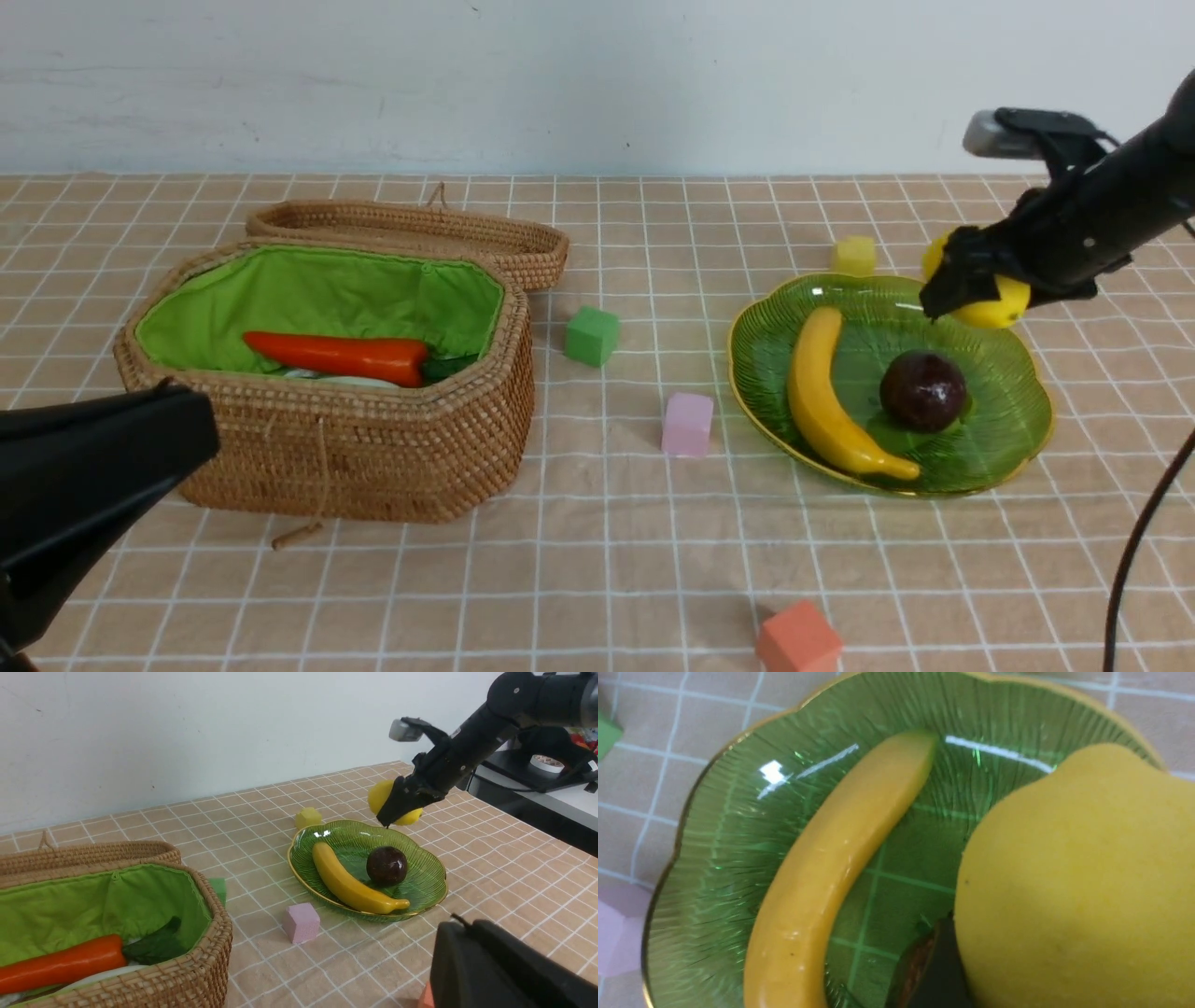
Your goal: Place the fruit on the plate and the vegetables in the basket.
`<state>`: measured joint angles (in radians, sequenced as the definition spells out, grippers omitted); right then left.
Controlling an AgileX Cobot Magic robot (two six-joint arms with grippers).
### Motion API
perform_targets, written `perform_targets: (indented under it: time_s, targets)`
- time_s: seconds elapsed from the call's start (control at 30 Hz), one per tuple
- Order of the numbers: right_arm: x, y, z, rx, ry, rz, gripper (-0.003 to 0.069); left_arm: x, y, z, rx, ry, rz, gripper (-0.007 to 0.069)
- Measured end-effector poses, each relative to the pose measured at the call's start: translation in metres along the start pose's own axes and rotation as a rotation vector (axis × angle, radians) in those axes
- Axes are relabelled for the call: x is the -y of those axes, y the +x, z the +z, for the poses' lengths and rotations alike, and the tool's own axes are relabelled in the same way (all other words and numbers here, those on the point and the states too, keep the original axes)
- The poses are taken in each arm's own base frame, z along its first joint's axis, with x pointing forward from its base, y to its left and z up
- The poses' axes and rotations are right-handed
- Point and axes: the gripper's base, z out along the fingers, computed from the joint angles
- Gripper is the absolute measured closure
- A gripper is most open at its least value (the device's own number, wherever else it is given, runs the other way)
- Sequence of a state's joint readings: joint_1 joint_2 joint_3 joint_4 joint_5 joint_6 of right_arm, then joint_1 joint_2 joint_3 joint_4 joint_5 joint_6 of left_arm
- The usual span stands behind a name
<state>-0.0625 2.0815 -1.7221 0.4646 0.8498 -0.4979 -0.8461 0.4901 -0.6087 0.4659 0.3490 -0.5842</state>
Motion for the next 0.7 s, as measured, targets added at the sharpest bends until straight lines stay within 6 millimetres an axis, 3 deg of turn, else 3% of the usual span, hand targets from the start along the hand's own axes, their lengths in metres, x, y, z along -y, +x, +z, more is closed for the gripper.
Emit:
perform_targets:
  time_s: [0.13,0.23,0.43,0.47,0.53,0.63,0.7]
  targets:
    - [0.003,0.003,0.008,-0.012,0.001,0.018,-0.0014,0.0,0.0,0.0,0.0,0.0,0.007,0.0622]
    - [0.002,0.001,0.002,-0.005,0.004,0.028,-0.0018,0.0,0.0,0.0,0.0,-0.001,0.01,0.062]
    - [-0.022,-0.008,-0.066,0.036,0.014,-0.006,0.0108,-0.001,0.0,0.0,0.004,-0.006,0.027,0.0616]
    - [-0.031,-0.008,-0.093,0.056,0.023,-0.013,0.0181,0.0,-0.001,0.0,0.008,-0.004,0.029,0.0617]
    - [-0.043,-0.002,-0.125,0.082,0.034,-0.028,0.0255,0.0,-0.001,-0.001,0.017,0.0,0.028,0.0624]
    - [-0.07,0.03,-0.182,0.118,0.034,-0.049,0.044,-0.001,0.007,-0.01,0.06,0.024,0.019,0.0637]
    - [-0.084,0.057,-0.205,0.127,0.03,-0.053,0.0508,-0.002,0.019,-0.017,0.095,0.049,-0.002,0.0637]
